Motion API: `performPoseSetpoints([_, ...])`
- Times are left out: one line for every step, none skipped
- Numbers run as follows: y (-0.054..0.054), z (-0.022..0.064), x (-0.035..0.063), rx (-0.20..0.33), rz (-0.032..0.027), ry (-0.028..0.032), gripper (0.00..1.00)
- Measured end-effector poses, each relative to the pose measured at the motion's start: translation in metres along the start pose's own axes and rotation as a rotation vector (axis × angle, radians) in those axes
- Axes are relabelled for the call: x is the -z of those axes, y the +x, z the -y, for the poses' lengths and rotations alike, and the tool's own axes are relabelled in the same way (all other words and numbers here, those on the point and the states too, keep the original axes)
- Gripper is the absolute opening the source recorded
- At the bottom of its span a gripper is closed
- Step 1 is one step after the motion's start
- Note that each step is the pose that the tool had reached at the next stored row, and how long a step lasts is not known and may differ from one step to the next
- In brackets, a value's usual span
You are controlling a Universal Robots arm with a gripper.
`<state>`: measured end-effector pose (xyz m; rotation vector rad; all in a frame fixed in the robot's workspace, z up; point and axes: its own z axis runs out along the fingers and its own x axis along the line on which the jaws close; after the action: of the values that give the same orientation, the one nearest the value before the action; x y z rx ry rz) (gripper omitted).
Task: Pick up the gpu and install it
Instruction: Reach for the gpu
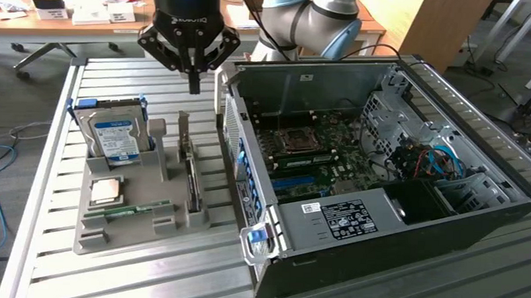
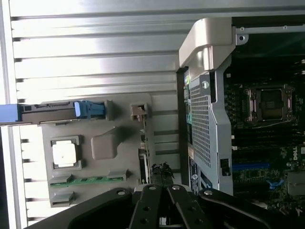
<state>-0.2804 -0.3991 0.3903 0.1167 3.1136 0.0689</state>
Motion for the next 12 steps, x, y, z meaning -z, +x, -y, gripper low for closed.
performPoseSetpoints([0.002, 0.0001, 0.0, 0.0, 0.0, 0.0, 0.11])
performPoseSetpoints([0.003, 0.0002, 0.0, 0.0, 0.0001, 0.0, 0.11])
performPoseSetpoints([0.004, 0.0003, 0.0, 0.0, 0.0, 0.0001, 0.11])
performPoseSetpoints([0.005, 0.0004, 0.0, 0.0, 0.0001, 0.0, 0.11])
performPoseSetpoints([0.006, 0.0004, 0.0, 0.0, 0.0, 0.0, 0.11])
performPoseSetpoints([0.006, 0.0005, 0.0, 0.0, 0.0, 0.0, 0.11])
performPoseSetpoints([0.007, 0.0005, 0.0, 0.0, 0.0, 0.0, 0.11])
performPoseSetpoints([0.008, 0.0006, 0.0, 0.0, 0.0, 0.0, 0.11])
performPoseSetpoints([0.009, 0.0007, 0.0001, 0.0, 0.0, 0.0, 0.11])
performPoseSetpoints([0.01, 0.0007, 0.0001, 0.0, 0.0, 0.0001, 0.11])
performPoseSetpoints([0.011, 0.0008, 0.0001, 0.0, 0.0, 0.0, 0.11])
performPoseSetpoints([0.012, 0.0009, 0.0002, 0.0, 0.0, 0.0, 0.11])
